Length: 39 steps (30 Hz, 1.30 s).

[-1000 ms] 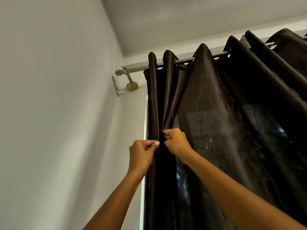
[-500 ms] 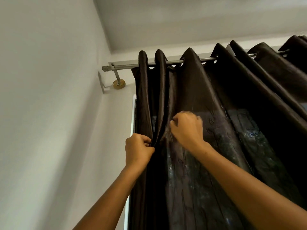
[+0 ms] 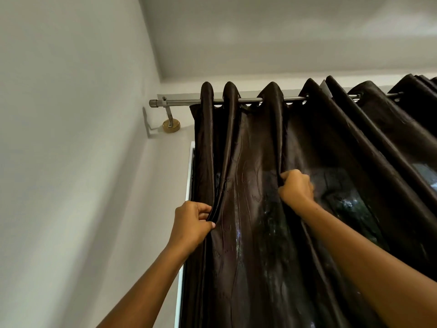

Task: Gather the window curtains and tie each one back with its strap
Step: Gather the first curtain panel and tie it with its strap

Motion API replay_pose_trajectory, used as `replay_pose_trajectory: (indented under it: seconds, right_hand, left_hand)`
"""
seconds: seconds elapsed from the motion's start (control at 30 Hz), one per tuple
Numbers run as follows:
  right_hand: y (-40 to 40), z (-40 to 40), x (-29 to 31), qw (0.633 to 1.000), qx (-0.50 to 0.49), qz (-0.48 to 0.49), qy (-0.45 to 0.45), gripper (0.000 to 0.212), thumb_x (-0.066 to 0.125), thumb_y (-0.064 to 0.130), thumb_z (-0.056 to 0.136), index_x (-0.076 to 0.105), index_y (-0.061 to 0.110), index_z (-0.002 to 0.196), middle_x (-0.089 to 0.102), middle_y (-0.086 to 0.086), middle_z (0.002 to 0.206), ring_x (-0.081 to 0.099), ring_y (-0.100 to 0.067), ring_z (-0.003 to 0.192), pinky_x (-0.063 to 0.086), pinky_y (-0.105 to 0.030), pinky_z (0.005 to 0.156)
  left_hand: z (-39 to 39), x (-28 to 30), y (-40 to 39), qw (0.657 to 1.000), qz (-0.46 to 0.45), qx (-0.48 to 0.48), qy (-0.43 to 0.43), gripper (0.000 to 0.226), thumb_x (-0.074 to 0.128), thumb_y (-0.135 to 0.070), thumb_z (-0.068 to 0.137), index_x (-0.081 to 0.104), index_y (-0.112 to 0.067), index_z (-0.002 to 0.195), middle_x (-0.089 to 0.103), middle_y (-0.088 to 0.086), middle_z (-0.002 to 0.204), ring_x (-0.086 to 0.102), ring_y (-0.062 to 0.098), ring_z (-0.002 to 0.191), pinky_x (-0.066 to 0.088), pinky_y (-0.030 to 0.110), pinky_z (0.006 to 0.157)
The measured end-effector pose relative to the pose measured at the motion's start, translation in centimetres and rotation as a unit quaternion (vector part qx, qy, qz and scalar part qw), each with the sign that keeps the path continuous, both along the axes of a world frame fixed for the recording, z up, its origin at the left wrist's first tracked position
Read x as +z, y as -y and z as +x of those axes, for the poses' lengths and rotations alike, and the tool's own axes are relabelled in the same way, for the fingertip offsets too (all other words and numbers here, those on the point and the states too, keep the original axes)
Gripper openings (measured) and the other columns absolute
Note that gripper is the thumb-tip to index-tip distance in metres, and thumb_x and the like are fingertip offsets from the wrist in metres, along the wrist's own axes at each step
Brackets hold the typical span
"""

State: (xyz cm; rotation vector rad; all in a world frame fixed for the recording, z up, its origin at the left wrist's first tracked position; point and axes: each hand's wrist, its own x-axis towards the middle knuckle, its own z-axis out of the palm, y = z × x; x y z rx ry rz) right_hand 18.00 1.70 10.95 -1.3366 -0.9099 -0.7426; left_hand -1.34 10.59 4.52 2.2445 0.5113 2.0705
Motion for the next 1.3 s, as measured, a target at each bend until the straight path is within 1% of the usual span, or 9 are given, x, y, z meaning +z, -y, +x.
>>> replay_pose_trajectory:
  seconds: [0.23,0.37,0.67,0.8,0.9,0.97,1.07,1.17,1.3]
  right_hand:
    - [-2.6,-8.1,1.7,0.978,0.116,-0.072,0.156,0.022,0.05,0.001,0.089,0.063,-0.001,0.107,0.062,-0.02,0.106,0.059,-0.038,0.099,0.046,-0.036,0.075]
    - [-3.6,-11.3,2.0,0.956,0.179,-0.109,0.204,0.033,0.041,-0.01,0.084,0.033,0.009,0.058,0.033,-0.005,0.064,0.037,-0.021,0.059,0.031,-0.028,0.056]
    - [-2.1,-6.7,2.1,0.932,0.301,-0.151,0.13,0.035,0.035,-0.006,0.089,0.058,-0.003,0.116,0.051,-0.005,0.082,0.05,-0.024,0.087,0.043,-0.027,0.069]
    - [-0.6,-5.8,1.7,0.899,0.4,-0.169,0.067,0.017,0.038,0.01,0.094,0.054,0.007,0.092,0.053,-0.009,0.087,0.055,-0.019,0.075,0.048,-0.032,0.067]
    - [-0.3,-4.3,2.1,0.94,0.317,-0.103,0.075,0.028,0.042,0.026,0.097,0.06,0.005,0.093,0.062,-0.012,0.09,0.059,-0.02,0.079,0.048,-0.033,0.071]
    - [-0.4,-2.4,2.4,0.987,0.112,-0.011,0.113,0.026,0.048,0.027,0.096,0.062,0.005,0.097,0.062,-0.015,0.099,0.059,-0.026,0.091,0.05,-0.04,0.085]
    - [-0.5,1.8,2.8,0.977,-0.187,0.006,0.104,0.04,0.052,0.021,0.096,0.041,0.013,0.133,0.014,-0.026,0.153,0.01,-0.047,0.141,0.015,-0.063,0.11]
    - [-0.6,5.7,3.3,0.967,-0.247,-0.04,0.056,0.064,0.048,0.008,0.096,0.016,0.022,0.149,-0.012,-0.032,0.153,-0.006,-0.054,0.139,0.008,-0.068,0.108]
    - [-0.5,8.1,3.5,0.979,-0.191,-0.064,0.023,0.084,0.052,0.001,0.092,-0.005,0.014,0.152,0.002,-0.035,0.152,0.031,-0.051,0.133,0.034,-0.055,0.103]
  left_hand:
    - [-2.7,-0.2,-0.9,0.997,-0.043,-0.054,0.015,0.036,0.07,0.001,0.08,0.065,-0.004,0.115,0.07,0.007,0.107,0.067,0.024,0.102,0.052,0.035,0.091]
    - [-3.3,-0.3,-0.7,0.996,-0.032,-0.081,0.022,0.036,0.064,-0.002,0.086,0.063,-0.01,0.12,0.07,0.001,0.11,0.067,0.02,0.102,0.053,0.039,0.092]
    - [0.5,2.9,1.6,0.998,0.014,-0.019,0.063,0.041,0.078,-0.033,0.074,0.071,-0.003,0.101,0.069,0.005,0.089,0.062,0.014,0.081,0.051,0.026,0.079]
    - [3.0,3.9,2.9,0.997,0.031,0.036,0.064,0.038,0.081,-0.038,0.07,0.061,-0.009,0.058,0.051,-0.001,0.052,0.045,0.01,0.049,0.033,0.021,0.05]
    - [3.9,4.4,3.0,0.994,0.047,0.069,0.076,0.015,0.078,-0.018,0.076,0.072,-0.005,0.082,0.066,0.004,0.074,0.06,0.013,0.066,0.034,0.011,0.051]
    - [4.0,4.5,2.8,0.992,0.056,0.076,0.083,0.015,0.077,-0.011,0.077,0.073,-0.003,0.088,0.07,0.008,0.082,0.065,0.018,0.076,0.04,0.012,0.058]
    - [4.0,4.8,2.5,0.992,0.054,0.068,0.095,0.022,0.079,-0.017,0.075,0.072,-0.002,0.09,0.071,0.012,0.084,0.066,0.023,0.081,0.046,0.024,0.072]
    - [4.1,5.4,2.3,0.99,0.071,0.07,0.1,0.019,0.078,-0.021,0.076,0.062,-0.011,0.073,0.061,0.009,0.07,0.056,0.021,0.068,0.046,0.026,0.071]
    - [4.5,6.6,1.9,0.989,0.081,0.076,0.099,0.036,0.074,-0.021,0.081,0.044,-0.018,0.062,0.051,0.006,0.065,0.046,0.02,0.061,0.039,0.022,0.058]
